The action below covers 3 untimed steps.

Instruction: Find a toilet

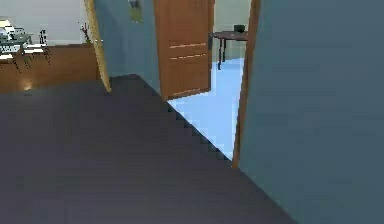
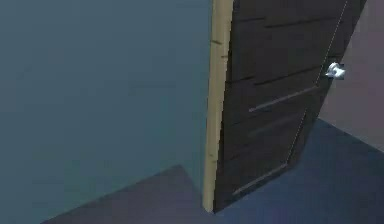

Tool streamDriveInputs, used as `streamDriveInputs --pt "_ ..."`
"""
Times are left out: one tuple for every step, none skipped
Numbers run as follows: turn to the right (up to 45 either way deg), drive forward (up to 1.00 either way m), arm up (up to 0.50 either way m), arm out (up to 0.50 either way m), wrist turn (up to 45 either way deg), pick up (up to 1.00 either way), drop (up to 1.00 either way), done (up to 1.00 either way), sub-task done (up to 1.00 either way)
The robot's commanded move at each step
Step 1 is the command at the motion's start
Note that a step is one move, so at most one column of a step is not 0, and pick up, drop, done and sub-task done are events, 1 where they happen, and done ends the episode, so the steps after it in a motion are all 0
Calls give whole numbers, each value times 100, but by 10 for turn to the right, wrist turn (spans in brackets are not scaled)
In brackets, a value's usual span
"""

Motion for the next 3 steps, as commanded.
streamDriveInputs --pt "-330 0 0 0 0 0 0 0 0" --pt "0 100 0 0 0 0 0 0 0" --pt "0 100 0 0 0 0 0 0 0"
